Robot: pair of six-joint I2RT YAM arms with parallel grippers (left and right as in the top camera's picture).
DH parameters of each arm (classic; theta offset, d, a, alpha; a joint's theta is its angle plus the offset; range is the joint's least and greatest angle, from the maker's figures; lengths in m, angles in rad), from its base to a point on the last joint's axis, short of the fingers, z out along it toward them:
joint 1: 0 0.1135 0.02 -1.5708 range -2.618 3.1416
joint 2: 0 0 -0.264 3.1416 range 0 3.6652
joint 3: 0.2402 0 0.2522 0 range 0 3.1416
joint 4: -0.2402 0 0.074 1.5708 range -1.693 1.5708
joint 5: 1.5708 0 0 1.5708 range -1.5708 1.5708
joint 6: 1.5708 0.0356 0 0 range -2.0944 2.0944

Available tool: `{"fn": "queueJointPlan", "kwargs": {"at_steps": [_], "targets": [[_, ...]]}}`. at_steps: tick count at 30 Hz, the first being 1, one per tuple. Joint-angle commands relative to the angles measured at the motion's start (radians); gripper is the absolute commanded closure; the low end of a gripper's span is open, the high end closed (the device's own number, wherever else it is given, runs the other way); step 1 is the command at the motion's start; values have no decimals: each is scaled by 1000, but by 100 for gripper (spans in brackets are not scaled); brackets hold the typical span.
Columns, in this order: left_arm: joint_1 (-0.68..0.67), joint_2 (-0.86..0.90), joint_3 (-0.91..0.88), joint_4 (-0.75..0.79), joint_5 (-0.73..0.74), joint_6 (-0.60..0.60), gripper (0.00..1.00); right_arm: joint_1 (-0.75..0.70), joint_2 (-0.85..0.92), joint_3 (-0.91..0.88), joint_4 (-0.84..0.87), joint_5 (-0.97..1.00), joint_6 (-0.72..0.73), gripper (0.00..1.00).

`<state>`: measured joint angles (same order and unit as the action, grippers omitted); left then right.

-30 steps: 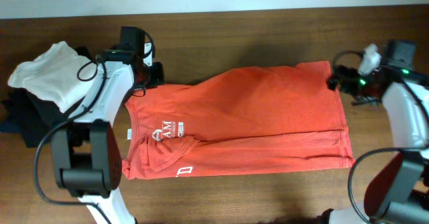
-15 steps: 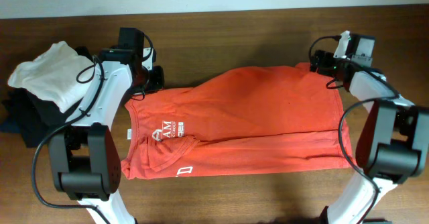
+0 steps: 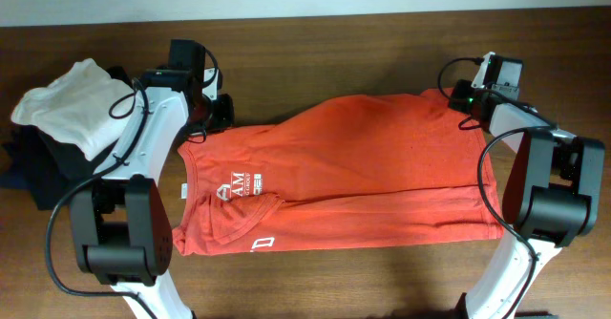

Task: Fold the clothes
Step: 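Fold the far edge toward the near side with both grippers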

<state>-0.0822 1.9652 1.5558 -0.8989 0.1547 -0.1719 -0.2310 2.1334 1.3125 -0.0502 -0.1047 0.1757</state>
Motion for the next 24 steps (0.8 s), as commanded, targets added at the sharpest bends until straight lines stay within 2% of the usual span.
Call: {"fn": "queueJointPlan", "kwargs": {"at_steps": [1,4,14,19,24], "targets": [[4,-12,10,-8,14,6,99,7,20,7,3,10,-1,96],[4,-12,10,-10,14,6,99,-5,5,22,-55,13,-2,96],[33,-114,10,-80,14,6,99,-145,-263,253,-756,12,-7,96],[33,-135,10,-251,14,6,99,-183,-348,253,-1012,21,-49,96],[33,-135,10,-454,8,6,99,-191,-347,235,-1215,145,-48,96]]}}
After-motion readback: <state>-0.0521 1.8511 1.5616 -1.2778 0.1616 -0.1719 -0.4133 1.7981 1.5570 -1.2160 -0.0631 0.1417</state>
